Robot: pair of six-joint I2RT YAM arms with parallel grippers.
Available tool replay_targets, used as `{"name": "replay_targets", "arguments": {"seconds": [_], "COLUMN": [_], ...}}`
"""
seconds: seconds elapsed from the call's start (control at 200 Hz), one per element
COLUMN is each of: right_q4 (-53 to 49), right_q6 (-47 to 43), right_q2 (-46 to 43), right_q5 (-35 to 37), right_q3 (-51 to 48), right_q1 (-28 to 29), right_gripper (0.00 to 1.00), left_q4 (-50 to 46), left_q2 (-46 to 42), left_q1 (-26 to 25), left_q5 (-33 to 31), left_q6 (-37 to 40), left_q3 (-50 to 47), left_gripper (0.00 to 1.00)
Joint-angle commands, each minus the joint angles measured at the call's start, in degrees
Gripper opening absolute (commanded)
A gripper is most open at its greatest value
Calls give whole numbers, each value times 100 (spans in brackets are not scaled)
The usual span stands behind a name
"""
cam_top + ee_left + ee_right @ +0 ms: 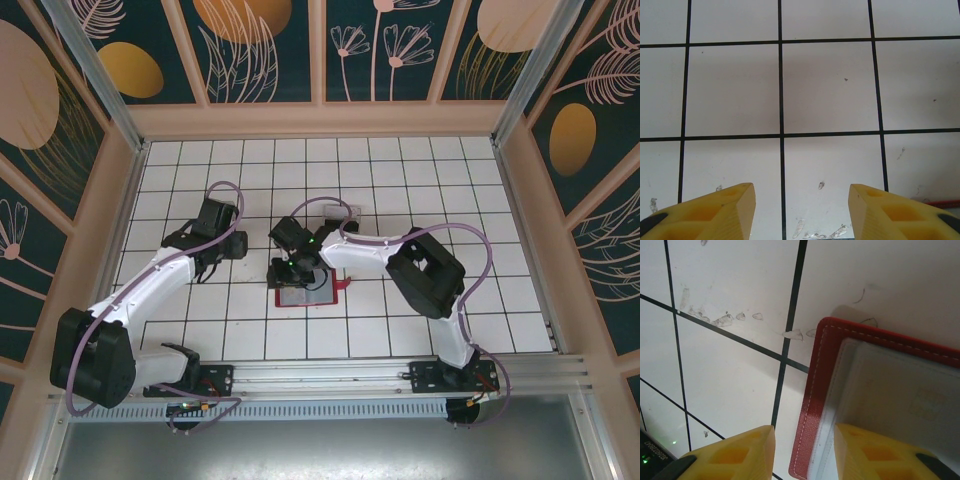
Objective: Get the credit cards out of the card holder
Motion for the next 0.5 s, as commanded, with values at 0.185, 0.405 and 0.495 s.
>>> {"name": "replay_targets", "arguments": {"seconds": [0.185,0.405,0.495], "right_q4": [-602,-1094,-1302], "right_q6": [65,101,143], "right_q2": [-38,27,32], "right_q5": [564,1076,1315], "right_q3": [-12,111,192], "right_q1": [82,161,221], "right_gripper": [38,39,40], "left_q4": [-65,-52,-48], "left_q2": [28,98,123], "left_q1": [36,34,36], "left_q5": [69,143,187], "left_q6": [109,125,125], "left_q3": [44,66,66], "left_gripper": [53,53,53]}}
